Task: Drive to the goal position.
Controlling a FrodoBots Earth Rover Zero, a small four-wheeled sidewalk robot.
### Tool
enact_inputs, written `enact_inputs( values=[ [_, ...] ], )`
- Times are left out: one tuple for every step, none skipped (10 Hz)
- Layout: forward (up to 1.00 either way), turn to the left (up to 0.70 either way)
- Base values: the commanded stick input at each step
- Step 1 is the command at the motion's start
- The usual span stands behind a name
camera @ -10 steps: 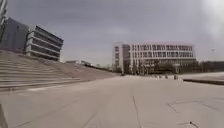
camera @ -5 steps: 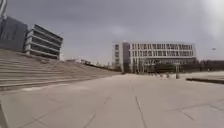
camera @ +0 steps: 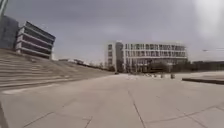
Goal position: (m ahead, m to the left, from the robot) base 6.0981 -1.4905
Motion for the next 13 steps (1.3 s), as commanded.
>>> enact_inputs(
  values=[
    [0.7, -0.27],
    [0.7, -0.27],
    [0.7, -0.27],
    [0.7, -0.23],
    [0.7, -0.06],
    [0.7, 0.0],
    [0.7, 0.0],
    [0.7, 0.0],
    [0.7, 0.0],
    [0.7, 0.0],
    [0.7, 0.0],
    [0.7, 0.0],
    [0.7, 0.0]
  ],
)
